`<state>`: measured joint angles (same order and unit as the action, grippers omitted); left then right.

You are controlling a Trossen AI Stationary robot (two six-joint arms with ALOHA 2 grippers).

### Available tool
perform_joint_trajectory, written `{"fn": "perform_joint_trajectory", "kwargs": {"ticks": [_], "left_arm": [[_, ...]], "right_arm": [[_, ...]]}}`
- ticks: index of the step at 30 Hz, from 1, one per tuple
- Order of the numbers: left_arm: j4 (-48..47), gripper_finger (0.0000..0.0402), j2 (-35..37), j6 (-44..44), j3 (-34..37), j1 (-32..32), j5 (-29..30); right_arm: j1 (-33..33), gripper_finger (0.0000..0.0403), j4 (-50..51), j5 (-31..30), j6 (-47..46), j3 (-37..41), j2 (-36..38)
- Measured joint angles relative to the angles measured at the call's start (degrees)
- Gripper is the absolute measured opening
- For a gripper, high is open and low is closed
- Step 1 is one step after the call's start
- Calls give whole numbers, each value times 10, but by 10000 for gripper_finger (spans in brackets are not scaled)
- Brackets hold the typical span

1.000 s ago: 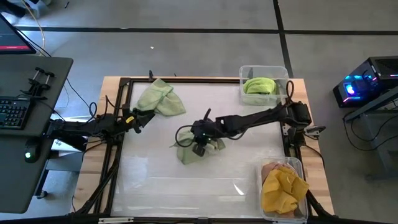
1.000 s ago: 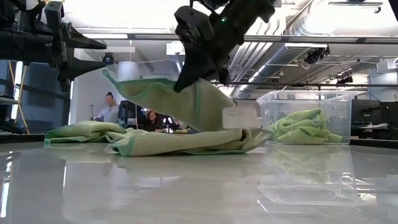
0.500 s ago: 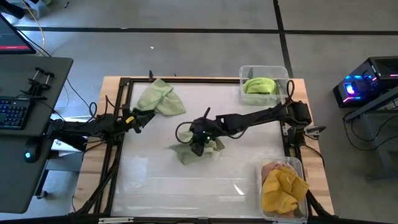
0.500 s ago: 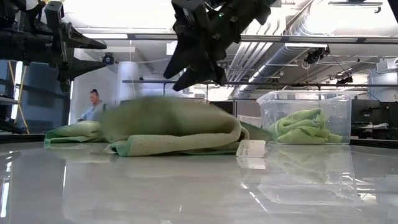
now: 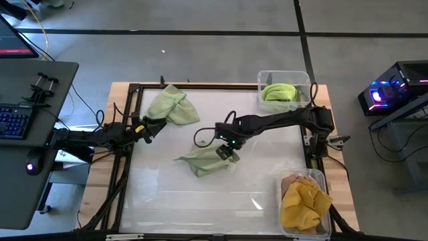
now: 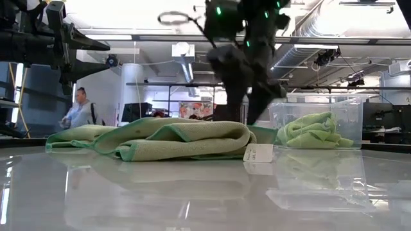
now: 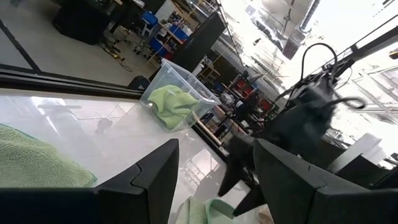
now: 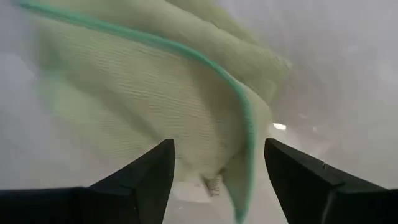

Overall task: Sort towels by color in basket
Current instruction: Put the bottom light green towel into the top transparent bin

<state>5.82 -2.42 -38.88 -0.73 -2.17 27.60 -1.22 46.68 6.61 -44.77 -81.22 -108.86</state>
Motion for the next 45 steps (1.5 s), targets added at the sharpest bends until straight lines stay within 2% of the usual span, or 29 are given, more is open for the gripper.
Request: {"fn": "perform_joint_trajectory", "kwargs": {"ticks": [7,10,13,17,19,20,24,29,33,35,37,40,45], "left_arm": [[0,195,0,0,0,0,0],[0,195,0,1,0,0,0],[0,195,0,1,0,0,0],[0,195,0,1,0,0,0],[0,195,0,1,0,0,0],[0,195,0,1,0,0,0],[0,195,0,1,0,0,0],[-1,195,0,1,0,0,0],[-2,195,0,1,0,0,0],[-4,195,0,1,0,0,1],[-5,195,0,1,0,0,2],[-5,195,0,1,0,0,2],[-5,195,0,1,0,0,2]], "right_arm": [[-10,240,-181,72,-81,120,0],[-7,220,-271,74,-128,159,0],[0,176,-331,58,-162,183,0],[6,79,-342,29,-168,187,0],[6,27,-332,26,-164,180,2],[6,15,-323,24,-154,172,3],[6,20,-222,-19,-118,101,21],[11,9,18,-118,-9,-69,23],[8,6,149,-153,89,-195,22],[8,5,215,-211,79,-233,21],[3,6,263,-235,70,-253,21],[-5,6,262,-205,84,-253,20],[-10,5,114,-61,177,-202,20]]}}
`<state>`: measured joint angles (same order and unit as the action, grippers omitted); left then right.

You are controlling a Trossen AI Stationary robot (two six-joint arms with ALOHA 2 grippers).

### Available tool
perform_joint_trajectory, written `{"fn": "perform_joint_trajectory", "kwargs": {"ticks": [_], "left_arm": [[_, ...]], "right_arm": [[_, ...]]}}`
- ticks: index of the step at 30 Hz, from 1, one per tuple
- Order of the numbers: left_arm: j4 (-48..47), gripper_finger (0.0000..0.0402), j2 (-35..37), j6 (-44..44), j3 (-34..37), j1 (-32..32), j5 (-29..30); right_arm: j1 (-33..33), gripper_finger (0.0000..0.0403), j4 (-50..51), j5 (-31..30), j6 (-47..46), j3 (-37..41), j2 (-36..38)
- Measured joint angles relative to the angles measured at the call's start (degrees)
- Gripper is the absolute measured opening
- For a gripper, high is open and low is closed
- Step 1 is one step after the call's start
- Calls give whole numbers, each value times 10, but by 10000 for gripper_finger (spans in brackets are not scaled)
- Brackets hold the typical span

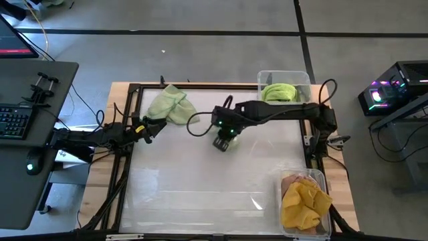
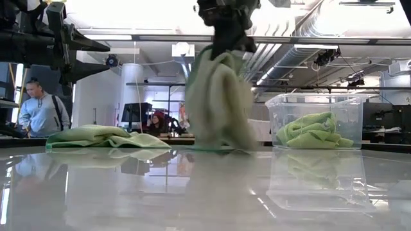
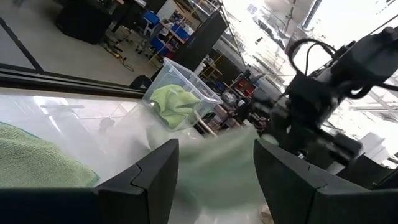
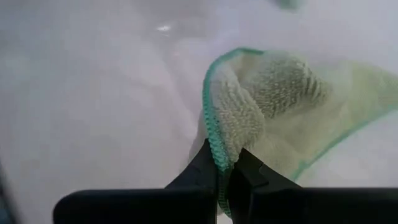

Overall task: Sort towels by color in basket
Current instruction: Put the bottom light green towel into the top transparent bin

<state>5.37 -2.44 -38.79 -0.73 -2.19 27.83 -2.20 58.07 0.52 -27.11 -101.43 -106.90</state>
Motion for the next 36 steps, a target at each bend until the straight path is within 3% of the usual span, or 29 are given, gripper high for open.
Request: {"fn": "perform_joint_trajectory", "kwargs": {"ticks": [5,14,20,25,30,34,36], "left_arm": [[0,195,0,0,0,0,0],[1,195,0,0,0,0,0],[1,195,0,0,0,0,0],[1,195,0,0,0,0,0],[1,195,0,0,0,0,0],[1,195,0,0,0,0,0],[1,195,0,0,0,0,0]], "right_arm": [[-12,10,-128,36,13,84,0],[-24,26,-335,43,-83,226,0],[-29,130,-306,43,-105,230,0],[-47,205,-193,32,-132,166,2],[-50,215,-118,-35,-187,115,3],[-37,213,-198,-42,-218,114,-3],[-30,213,-239,-41,-176,114,-13]]}}
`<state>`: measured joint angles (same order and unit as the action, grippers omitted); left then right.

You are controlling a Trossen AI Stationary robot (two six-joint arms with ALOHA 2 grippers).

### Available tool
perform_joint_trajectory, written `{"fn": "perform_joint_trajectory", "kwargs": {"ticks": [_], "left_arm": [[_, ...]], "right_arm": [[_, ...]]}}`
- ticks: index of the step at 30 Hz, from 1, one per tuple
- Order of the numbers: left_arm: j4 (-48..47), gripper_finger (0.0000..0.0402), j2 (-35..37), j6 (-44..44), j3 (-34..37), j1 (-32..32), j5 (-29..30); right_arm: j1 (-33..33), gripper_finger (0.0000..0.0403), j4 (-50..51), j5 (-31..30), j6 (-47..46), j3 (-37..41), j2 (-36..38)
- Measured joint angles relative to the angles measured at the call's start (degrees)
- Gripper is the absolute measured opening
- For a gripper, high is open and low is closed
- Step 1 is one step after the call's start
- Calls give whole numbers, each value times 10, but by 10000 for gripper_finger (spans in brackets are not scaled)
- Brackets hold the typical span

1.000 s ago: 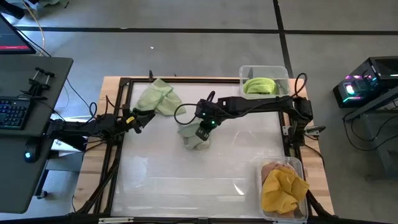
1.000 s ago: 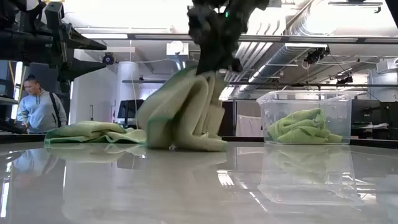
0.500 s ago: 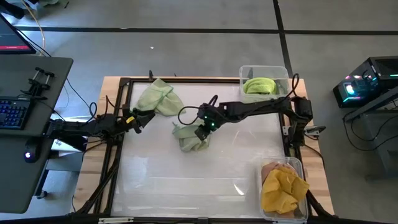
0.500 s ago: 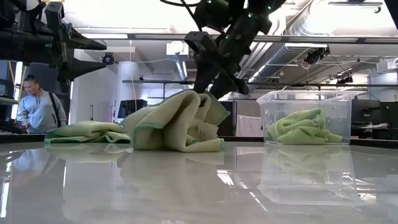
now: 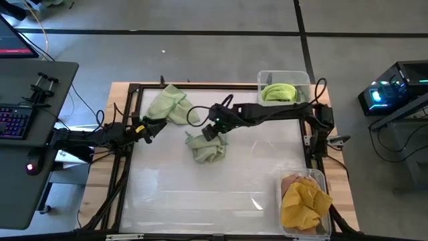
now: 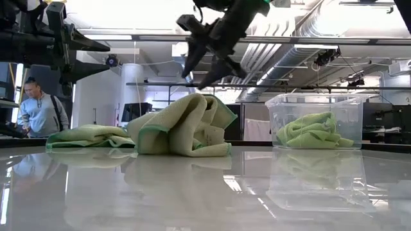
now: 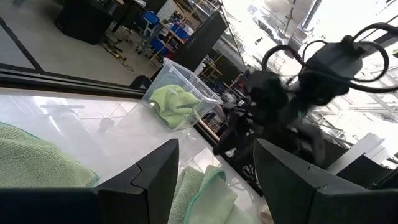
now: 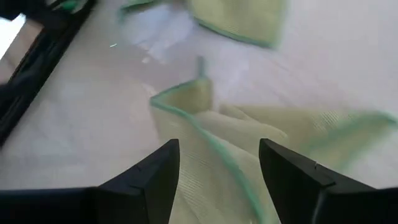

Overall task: Sort towels by color in basket
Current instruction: Put the bottom light green towel into the top transparent bin

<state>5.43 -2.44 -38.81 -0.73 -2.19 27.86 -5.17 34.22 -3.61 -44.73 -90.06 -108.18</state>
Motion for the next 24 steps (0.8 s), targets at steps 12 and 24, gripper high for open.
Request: {"fn": "perform_joint_trajectory", "kwargs": {"ticks": [12,24], "left_arm": [[0,195,0,0,0,0,0],[0,195,0,0,0,0,0]], "right_arm": [[33,265,-31,-5,77,0,-112],[50,198,-16,-36,77,-4,-183]]}}
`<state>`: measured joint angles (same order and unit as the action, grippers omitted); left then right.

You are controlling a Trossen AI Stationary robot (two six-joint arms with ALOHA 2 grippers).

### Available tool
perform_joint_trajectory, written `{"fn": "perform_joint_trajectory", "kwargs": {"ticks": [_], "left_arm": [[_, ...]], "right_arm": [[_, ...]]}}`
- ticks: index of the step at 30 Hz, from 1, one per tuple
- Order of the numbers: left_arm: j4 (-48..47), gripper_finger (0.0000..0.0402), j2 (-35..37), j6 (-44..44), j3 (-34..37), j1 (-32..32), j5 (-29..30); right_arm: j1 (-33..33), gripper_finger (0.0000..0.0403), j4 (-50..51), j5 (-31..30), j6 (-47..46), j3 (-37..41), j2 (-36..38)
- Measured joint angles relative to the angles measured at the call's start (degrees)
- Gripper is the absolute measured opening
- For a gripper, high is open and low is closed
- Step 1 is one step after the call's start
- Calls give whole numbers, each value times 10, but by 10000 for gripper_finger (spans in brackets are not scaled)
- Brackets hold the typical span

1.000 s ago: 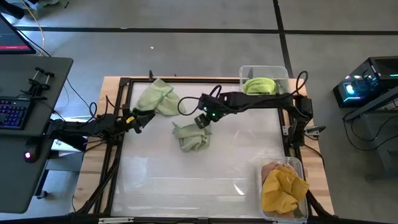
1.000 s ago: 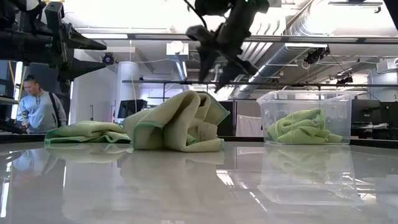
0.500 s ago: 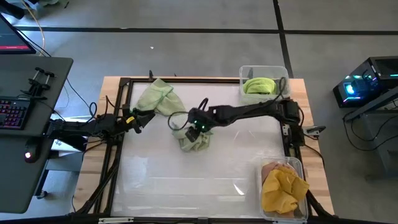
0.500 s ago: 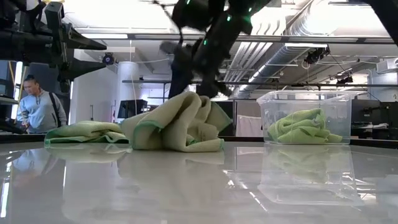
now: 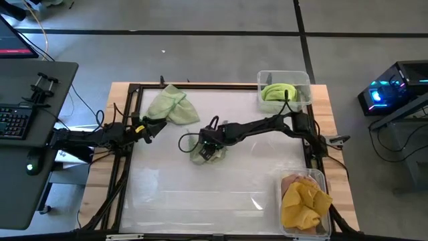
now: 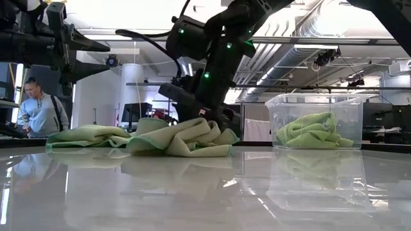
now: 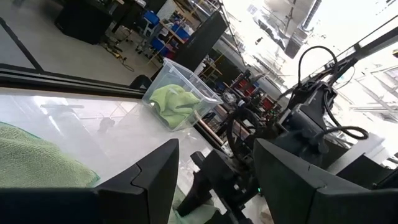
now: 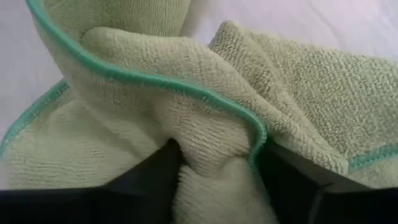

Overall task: Sort towels by color in basket
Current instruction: Put the bottom light green towel into the top transparent bin

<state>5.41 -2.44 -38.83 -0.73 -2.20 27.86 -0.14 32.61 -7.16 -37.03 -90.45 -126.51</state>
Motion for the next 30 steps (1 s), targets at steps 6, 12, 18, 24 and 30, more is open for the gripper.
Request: {"fn": "perform_joint_trajectory", "kwargs": {"ticks": [6,12,18,24,30], "left_arm": [[0,195,0,0,0,0,0],[0,195,0,0,0,0,0],[0,195,0,0,0,0,-2],[0,195,0,3,0,0,-2],[0,195,0,5,0,0,-2]], "right_arm": [[12,40,9,-1,-19,1,4],[14,33,61,-35,-41,9,76],[3,13,146,-86,-40,5,233],[-28,16,263,-199,-79,4,401],[-77,14,382,-314,-105,5,526]]}}
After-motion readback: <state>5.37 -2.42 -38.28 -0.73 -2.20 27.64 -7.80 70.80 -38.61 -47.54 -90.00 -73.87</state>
